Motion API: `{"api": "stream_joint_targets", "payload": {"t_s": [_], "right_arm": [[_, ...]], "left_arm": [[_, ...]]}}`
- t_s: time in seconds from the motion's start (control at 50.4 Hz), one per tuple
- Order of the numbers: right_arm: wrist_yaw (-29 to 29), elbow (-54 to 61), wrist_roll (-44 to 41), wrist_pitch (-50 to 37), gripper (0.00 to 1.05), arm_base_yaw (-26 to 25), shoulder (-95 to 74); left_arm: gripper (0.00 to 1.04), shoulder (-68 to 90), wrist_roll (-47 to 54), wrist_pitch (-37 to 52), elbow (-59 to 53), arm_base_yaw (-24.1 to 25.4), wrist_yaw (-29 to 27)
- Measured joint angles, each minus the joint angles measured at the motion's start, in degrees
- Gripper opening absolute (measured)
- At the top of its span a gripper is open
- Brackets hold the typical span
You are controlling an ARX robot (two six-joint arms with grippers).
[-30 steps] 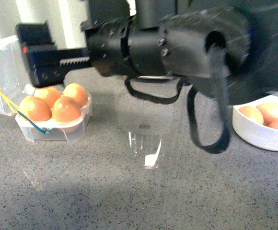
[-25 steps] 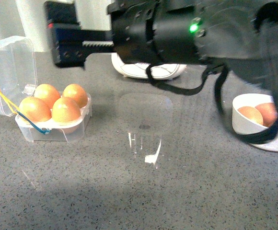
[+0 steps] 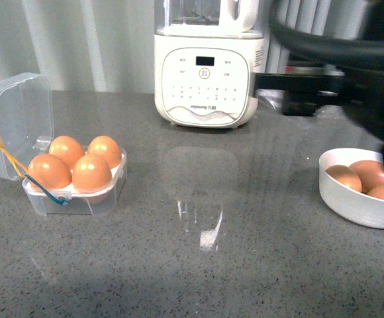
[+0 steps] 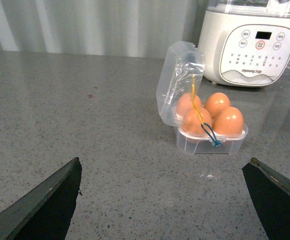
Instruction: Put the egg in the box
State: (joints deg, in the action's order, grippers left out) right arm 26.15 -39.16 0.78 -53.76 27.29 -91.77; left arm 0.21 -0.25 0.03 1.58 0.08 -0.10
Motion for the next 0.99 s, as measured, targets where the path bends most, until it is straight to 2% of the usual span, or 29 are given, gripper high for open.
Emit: {"api": "stream_joint_targets", "payload": {"t_s": [0.099, 0.238, 0.516, 0.794, 0.913, 0.993], "right_arm": [[-3.08, 9.60, -0.24, -1.88, 0.29, -5.22, 6.95], [-8.68, 18.34, -0.61, -2.36, 0.03, -8.48, 13.70], [-13.86, 27.32, -0.79, -0.74, 0.03, -14.73, 24.65], [-17.94, 32.76, -0.79, 4.13, 0.03, -18.88, 34.77], [-19.15, 35.47, -0.79, 1.66, 0.03, -20.17, 35.67], [-20.41, 37.03, -0.79, 4.85, 0.03, -21.22, 39.23]], "left_arm": [[0.98, 0.00, 0.00, 0.00, 0.00, 0.00, 0.11], [0.98, 0.00, 0.00, 0.00, 0.00, 0.00, 0.02], [0.98, 0.00, 0.00, 0.00, 0.00, 0.00, 0.07], [0.98, 0.00, 0.00, 0.00, 0.00, 0.00, 0.07], [0.98, 0.00, 0.00, 0.00, 0.00, 0.00, 0.07], [0.98, 0.02, 0.00, 0.00, 0.00, 0.00, 0.04]]}}
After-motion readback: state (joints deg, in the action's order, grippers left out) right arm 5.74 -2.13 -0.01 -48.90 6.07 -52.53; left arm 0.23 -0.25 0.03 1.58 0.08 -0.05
